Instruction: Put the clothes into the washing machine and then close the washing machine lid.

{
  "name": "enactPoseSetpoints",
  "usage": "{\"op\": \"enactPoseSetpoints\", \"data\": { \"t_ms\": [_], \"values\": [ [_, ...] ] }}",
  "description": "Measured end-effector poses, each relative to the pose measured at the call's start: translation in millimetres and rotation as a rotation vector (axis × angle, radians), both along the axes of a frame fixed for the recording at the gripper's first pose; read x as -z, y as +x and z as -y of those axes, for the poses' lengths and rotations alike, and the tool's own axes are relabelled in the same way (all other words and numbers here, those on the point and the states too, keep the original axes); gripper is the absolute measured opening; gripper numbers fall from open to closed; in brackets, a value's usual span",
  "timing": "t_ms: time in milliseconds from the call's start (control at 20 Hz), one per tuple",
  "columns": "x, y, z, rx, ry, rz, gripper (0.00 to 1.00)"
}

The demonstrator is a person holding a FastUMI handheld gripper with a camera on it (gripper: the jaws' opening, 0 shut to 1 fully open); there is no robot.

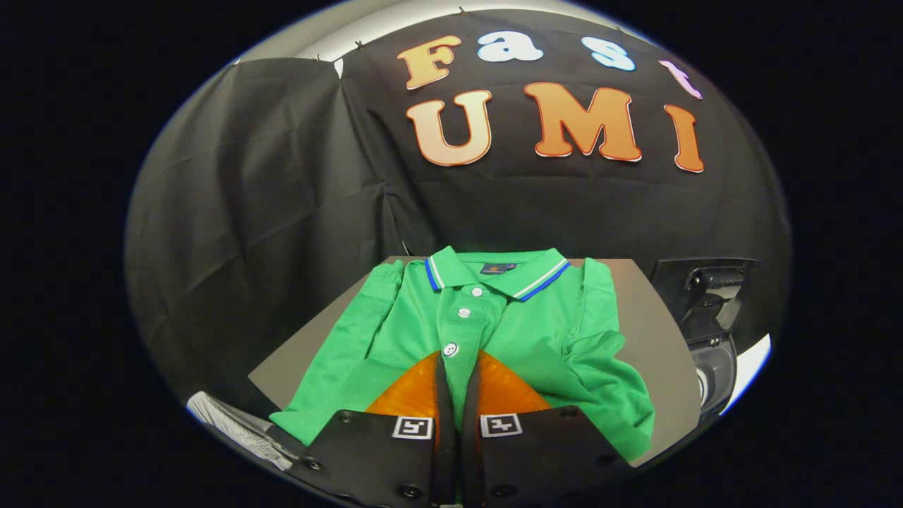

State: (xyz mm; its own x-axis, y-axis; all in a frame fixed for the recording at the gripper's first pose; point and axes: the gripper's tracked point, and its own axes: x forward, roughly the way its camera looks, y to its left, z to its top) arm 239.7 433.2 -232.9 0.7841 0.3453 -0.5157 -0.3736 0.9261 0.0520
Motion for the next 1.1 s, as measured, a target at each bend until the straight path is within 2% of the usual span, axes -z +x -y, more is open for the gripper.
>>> {"op": "enactPoseSetpoints", "data": {
  "t_ms": [250,550,800,1100],
  "values": [
    [-29.6,-4.6,2.5,-0.021,-0.047,0.158,0.11],
    [-84.1,1.8,8.7,-0.014,0.026,0.264,0.11],
    [-142.6,-13.6,43.5,0.024,0.085,0.358,0.11],
    [-204.4,-8.1,104.0,0.052,0.108,0.452,0.11]
  ]
}}
